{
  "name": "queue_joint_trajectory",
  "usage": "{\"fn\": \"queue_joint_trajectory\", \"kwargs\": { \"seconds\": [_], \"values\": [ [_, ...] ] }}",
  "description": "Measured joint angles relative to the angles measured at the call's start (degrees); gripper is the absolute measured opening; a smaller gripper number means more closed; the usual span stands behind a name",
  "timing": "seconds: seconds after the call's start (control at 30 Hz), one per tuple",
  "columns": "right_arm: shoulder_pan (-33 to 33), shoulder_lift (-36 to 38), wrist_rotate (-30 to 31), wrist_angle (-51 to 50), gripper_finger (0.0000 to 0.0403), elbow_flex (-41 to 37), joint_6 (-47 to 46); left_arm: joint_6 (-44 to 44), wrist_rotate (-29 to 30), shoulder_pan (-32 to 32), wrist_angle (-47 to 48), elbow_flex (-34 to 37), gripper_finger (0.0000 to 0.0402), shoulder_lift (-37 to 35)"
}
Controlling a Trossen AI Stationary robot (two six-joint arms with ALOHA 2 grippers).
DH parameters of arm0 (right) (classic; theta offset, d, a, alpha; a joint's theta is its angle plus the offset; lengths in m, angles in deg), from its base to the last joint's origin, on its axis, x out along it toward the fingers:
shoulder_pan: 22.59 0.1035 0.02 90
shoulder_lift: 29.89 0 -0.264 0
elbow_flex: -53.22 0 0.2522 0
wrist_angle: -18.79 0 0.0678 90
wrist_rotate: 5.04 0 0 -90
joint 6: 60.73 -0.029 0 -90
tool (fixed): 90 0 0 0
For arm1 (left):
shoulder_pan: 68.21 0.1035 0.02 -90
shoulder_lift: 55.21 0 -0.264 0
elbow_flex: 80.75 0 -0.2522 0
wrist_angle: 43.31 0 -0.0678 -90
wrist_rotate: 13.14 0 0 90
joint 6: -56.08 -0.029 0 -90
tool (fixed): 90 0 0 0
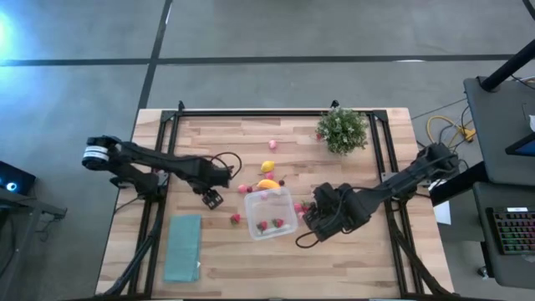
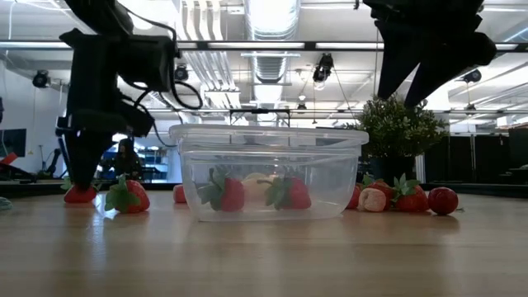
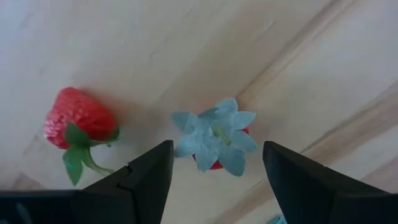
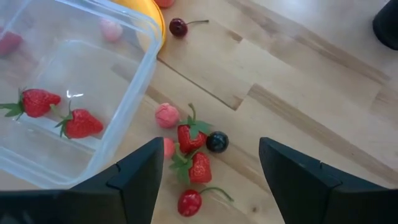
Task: Pick and placing Produce into tupperware
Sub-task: Put the red strawberry into the transparent bin
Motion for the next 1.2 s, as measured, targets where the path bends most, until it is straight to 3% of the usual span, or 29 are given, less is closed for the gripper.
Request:
{"fn": "queue_joint_trajectory", "kwargs": {
  "seconds": [0.53, 0.9, 1.2],
  "values": [
    [0.01, 1.13, -0.07, -0.1, 0.0249, 0.0, 1.55, 3.47, -1.51, 0.0, -5.84, 0.12, 0.0231, 4.44],
    [-0.01, 1.13, -0.28, -0.07, 0.0249, 0.0, 1.51, 2.97, -1.52, -0.07, -6.17, 0.15, 0.0143, 3.92],
    [-0.01, 1.14, -0.5, -0.09, 0.0249, 0.0, 1.51, -0.28, -1.5, -0.09, -7.03, -6.19, 0.0147, -0.62]
  ]
}}
